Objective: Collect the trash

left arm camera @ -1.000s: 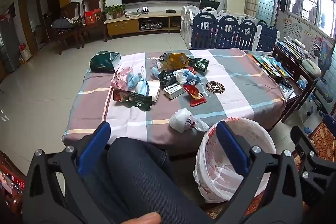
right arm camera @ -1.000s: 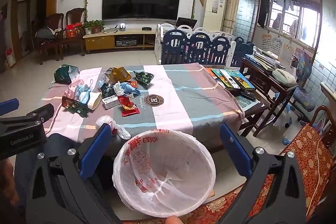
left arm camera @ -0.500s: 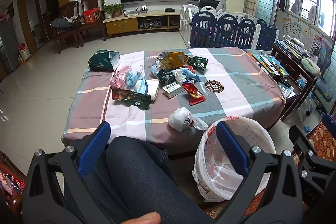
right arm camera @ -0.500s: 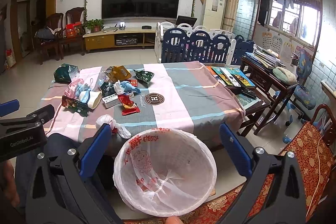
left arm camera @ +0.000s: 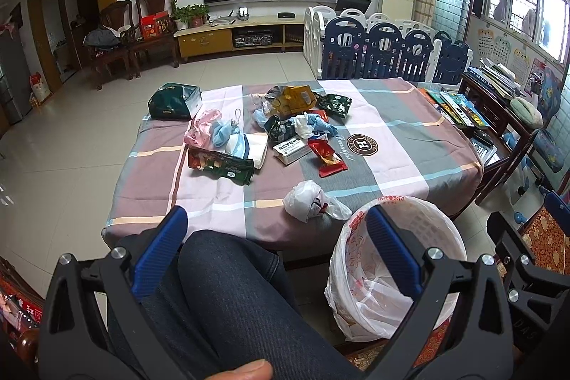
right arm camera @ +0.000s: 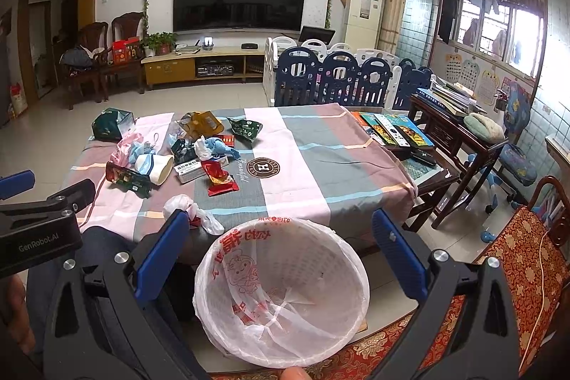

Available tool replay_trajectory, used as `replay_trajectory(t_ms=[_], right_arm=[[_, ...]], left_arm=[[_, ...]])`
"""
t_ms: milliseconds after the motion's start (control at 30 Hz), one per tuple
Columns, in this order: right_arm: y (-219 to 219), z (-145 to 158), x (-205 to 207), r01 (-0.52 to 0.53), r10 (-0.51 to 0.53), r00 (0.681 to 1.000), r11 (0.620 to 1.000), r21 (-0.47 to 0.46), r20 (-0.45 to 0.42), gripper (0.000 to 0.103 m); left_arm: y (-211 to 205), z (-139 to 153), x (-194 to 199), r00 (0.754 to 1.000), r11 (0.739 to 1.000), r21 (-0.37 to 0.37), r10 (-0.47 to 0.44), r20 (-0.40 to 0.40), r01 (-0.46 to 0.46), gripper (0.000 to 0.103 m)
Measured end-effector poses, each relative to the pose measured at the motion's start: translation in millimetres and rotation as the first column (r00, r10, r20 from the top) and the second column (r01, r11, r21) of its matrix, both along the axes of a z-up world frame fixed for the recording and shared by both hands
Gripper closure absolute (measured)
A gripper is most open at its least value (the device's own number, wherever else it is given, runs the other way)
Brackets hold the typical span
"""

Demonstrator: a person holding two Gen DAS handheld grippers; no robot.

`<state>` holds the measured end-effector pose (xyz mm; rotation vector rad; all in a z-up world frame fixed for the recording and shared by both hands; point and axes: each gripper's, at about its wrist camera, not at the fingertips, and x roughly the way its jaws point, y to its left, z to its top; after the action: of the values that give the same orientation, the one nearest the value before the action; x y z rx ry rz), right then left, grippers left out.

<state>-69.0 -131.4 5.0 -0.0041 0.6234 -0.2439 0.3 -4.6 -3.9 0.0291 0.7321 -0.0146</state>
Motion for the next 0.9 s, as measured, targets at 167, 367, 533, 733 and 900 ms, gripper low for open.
replay_trajectory(t_ms=[167, 367, 533, 733, 900], right_arm=[[0.0, 0.0, 0.1, 0.001, -0.001, 1.000, 1.000, 0.000, 0.001, 0.003], [-0.2, 0.8, 0.2, 0.001, -0.001, 1.000, 1.000, 0.003, -0.003, 0.003], [0.6, -0.5, 0.5, 0.000, 0.000, 1.000, 1.000, 0.004, -0.004, 0.003], [0.8, -0.9, 0.5, 0.001, -0.001, 1.000, 1.000, 0.005, -0.005, 0.003], [1.0, -1.2, 0.8, 0.002, -0.002, 1.000, 1.000, 0.003, -0.004, 0.003]], left_arm=[[-0.7, -0.8, 0.1, 1.000, 1.000, 0.000, -0.001, -0.001, 0.001, 0.003], [-0.8, -0.9, 0.2, 1.000, 1.000, 0.001, -0.001, -0.003, 0.001, 0.003], [-2.0, -3.1, -1.1, 1.000, 1.000, 0.001, -0.001, -0.005, 0.001, 0.003], [-1.9, -3.0, -0.7, 1.000, 1.000, 0.000, -0.001, -0.007, 0.001, 0.003], [-1.6, -3.0, -0.3, 1.000, 1.000, 0.000, -0.002, -0.008, 0.002, 0.003]])
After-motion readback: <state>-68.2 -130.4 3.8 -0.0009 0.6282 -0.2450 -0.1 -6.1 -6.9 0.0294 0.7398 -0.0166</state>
